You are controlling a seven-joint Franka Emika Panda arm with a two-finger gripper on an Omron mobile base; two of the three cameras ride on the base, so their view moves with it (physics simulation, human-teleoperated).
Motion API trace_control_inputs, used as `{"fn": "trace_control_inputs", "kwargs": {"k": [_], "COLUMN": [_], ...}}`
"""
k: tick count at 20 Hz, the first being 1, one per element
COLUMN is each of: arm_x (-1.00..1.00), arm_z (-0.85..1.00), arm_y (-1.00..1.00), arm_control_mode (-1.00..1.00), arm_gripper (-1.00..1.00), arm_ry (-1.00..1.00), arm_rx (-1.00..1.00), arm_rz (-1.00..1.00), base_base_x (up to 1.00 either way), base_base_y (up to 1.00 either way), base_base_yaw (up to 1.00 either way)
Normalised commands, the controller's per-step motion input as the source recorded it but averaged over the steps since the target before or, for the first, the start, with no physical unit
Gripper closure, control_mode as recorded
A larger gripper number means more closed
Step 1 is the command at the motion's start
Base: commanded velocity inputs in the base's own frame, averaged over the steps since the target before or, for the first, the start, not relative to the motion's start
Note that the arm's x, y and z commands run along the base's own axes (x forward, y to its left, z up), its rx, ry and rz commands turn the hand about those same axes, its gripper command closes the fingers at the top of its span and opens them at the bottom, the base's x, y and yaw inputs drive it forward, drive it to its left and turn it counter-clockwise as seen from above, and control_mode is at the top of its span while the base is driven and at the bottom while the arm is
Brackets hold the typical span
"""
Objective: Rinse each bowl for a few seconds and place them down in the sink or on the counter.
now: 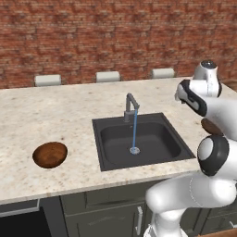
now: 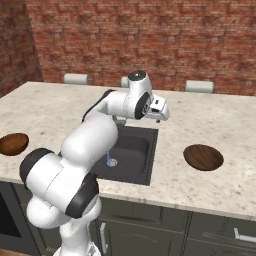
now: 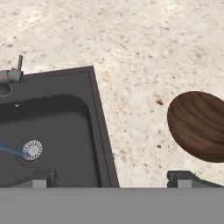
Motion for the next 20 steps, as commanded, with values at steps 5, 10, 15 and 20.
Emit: {"fn": "trace_control_inputs", "kwargs": {"k": [5,10,15,20], "arm_x": [-0.23,-0.43,-0.43,-0.28], "arm_z": [0.12,-0.15,-0.24,-0.17], "arm_y": [-0.16,-0.41,-0.31,-0.07], "arm_control_mode": [-1.00,-1.00,-1.00,-1.00], "arm_gripper": [-1.00,-1.00,-1.00,-1.00], "arm_ry": [0.15,0.02,0.00,0.02], "arm_rx": [-0.20,-0.01,-0.01,-0.11], "arm_rz": [0.00,0.01,0.06,0.08], "base_base_x": [0.00,0.00,0.00,0.00], "base_base_y": [0.00,0.00,0.00,0.00], "base_base_yaw": [0.00,0.00,0.00,0.00]}}
